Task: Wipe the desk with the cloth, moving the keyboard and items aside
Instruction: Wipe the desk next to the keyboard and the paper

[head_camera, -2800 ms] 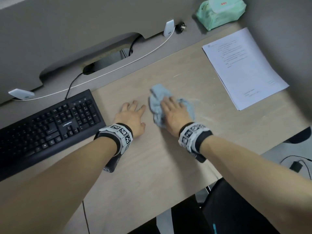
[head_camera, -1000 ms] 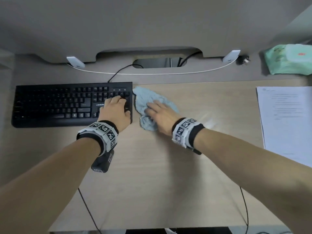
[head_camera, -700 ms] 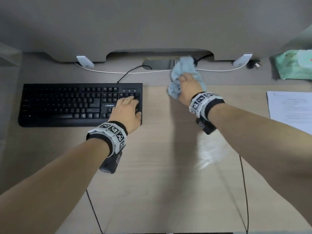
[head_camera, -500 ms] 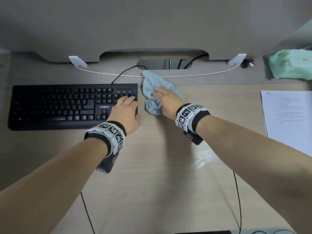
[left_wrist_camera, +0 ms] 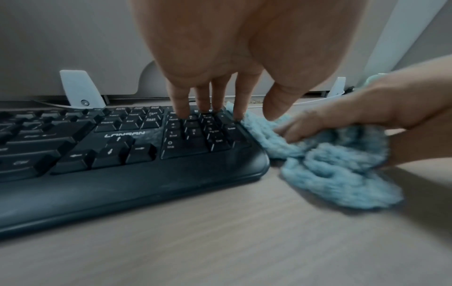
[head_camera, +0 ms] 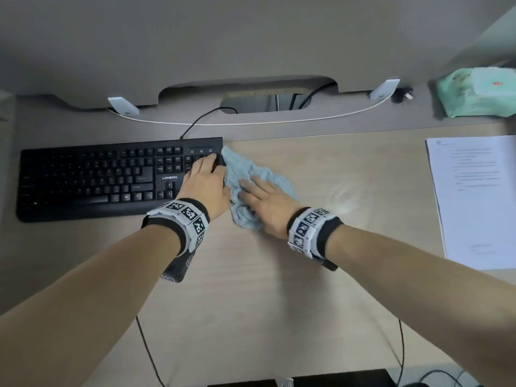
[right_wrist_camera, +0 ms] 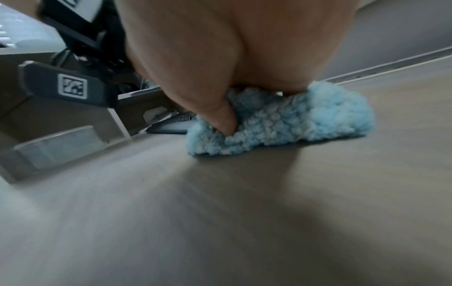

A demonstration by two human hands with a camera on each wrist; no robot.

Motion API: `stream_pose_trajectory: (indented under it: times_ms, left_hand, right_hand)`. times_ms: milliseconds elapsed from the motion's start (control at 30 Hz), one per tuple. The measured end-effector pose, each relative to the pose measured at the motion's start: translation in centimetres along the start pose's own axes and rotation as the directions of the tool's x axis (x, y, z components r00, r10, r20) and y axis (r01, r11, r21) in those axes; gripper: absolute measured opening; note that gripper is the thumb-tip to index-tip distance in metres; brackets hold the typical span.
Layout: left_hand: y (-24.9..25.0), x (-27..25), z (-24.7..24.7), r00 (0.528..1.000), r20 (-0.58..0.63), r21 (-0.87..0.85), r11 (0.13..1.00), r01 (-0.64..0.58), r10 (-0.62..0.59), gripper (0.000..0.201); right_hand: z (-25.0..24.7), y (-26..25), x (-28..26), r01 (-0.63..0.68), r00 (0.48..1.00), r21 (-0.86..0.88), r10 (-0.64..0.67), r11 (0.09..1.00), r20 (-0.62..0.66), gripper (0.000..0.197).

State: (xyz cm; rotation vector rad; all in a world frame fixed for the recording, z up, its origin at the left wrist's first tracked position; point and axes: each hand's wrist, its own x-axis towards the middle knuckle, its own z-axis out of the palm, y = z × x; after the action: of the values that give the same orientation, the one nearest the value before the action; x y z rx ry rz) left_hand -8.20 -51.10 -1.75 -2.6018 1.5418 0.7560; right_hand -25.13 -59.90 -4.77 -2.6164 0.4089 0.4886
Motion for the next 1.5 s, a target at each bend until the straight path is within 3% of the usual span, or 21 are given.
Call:
stream_pose_trajectory:
  times_ms: [100,200,267,333,400,467,533,600,700,767,833,867,933,1033,1067,1167,1267,1367,1433,1500]
  left_hand:
    - [0.6,-0.2,0.1,0.998,-0.013,0.004,0.998,-0.056,0.056,0.043]
    - [1.0,-0.4,0.4,0.991,-0.028,-0.008,0.992,-0.127,0.127,0.037]
    - [1.4,-0.5,0.8,0.985,-0.01,-0.007,0.986,-0.169,0.169,0.037]
    - [2.0,-0.7,1.2,0.983,0.018,-0.006,0.983,-0.184,0.184,0.041]
    - [2.8,-0.7,1.6,0.98,0.031,-0.012,0.98,-0.197,0.197,0.047]
    - [3.7,-0.6,2.1,0.974,0.027,-0.007,0.974,-0.226,0.226,0.05]
    - [4.7,-0.6,2.4,0.969,0.047,-0.007,0.971,-0.241,0.241,0.05]
    - [5.9,-0.4,2.7,0.966,0.08,0.003,0.969,-0.246,0.244,0.052]
    - [8.0,0.0,3.2,0.963,0.095,0.03,0.966,-0.258,0.254,0.05]
    - [9.5,0.2,3.5,0.957,0.1,0.031,0.961,-0.275,0.271,0.05]
    - [11.0,0.2,3.8,0.95,0.097,0.036,0.953,-0.302,0.297,0.049]
    - [11.8,0.2,3.9,0.945,0.1,0.041,0.948,-0.316,0.311,0.049]
    - [13.3,0.0,4.1,0.939,0.116,0.046,0.943,-0.331,0.324,0.049]
    - [15.9,0.0,4.2,0.935,0.155,0.0,0.946,-0.323,0.32,0.049]
    - [16.9,-0.1,4.1,0.934,0.176,-0.042,0.951,-0.308,0.31,0.049]
    - [19.8,-0.5,4.1,0.9,0.272,-0.156,0.939,-0.307,0.34,0.051]
    - [22.4,-1.1,4.7,0.813,0.421,-0.162,0.915,-0.368,0.402,0.041]
    - [25.0,-1.7,5.8,0.713,0.584,-0.095,0.905,-0.414,0.388,0.017]
    - [26.9,-1.4,6.0,0.718,0.611,-0.069,0.926,-0.372,0.334,0.034]
    - [28.5,-0.2,5.9,0.768,0.577,-0.083,0.955,-0.283,0.278,0.04]
  right_hand:
    - [0.0,4.6,-3.2,-0.15,0.988,0.046,0.152,0.988,-0.041,0.085]
    - [-1.2,9.2,-5.2,-0.401,0.883,0.216,0.439,0.89,-0.169,0.079]
    - [-1.5,8.8,-4.8,-0.475,0.829,0.268,0.529,0.838,-0.183,0.075]
    - [-0.5,5.7,-4.2,-0.426,0.87,0.231,0.466,0.875,-0.159,0.075]
    - [1.9,1.8,-4.7,-0.245,0.955,0.162,0.266,0.956,-0.127,0.079]
    - [4.2,-0.6,-6.7,-0.093,0.993,0.083,0.099,0.992,-0.065,0.083]
    - [5.3,0.1,-9.1,-0.072,0.995,0.051,0.075,0.996,-0.06,0.084]
    - [5.4,2.4,-12.0,-0.182,0.977,0.084,0.191,0.98,-0.1,0.084]
    - [5.1,7.6,-16.2,-0.426,0.878,0.183,0.454,0.886,-0.153,0.089]
    - [4.5,10.6,-18.4,-0.577,0.766,0.26,0.624,0.774,-0.157,0.089]
    - [4.1,11.6,-19.0,-0.67,0.662,0.308,0.732,0.675,-0.162,0.083]
    - [3.9,11.3,-18.8,-0.687,0.642,0.298,0.746,0.662,-0.177,0.079]
    - [3.8,9.7,-18.1,-0.674,0.679,0.212,0.706,0.708,-0.199,0.072]
    - [4.2,7.3,-18.7,-0.568,0.804,0.118,0.579,0.815,-0.132,0.07]
    - [4.3,6.9,-19.3,-0.543,0.824,0.126,0.555,0.83,-0.109,0.072]
    - [4.4,7.0,-21.6,-0.502,0.852,0.255,0.523,0.826,-0.016,0.07]
    - [2.8,8.2,-24.0,-0.471,0.863,0.439,0.503,0.765,0.049,0.063]
    - [1.0,12.1,-27.3,-0.521,0.757,0.609,0.653,0.598,0.007,0.046]
    - [0.5,16.1,-30.1,-0.574,0.601,0.672,0.798,0.468,-0.043,0.036]
    - [0.5,20.2,-32.6,-0.616,0.428,0.7,0.899,0.361,-0.086,0.036]
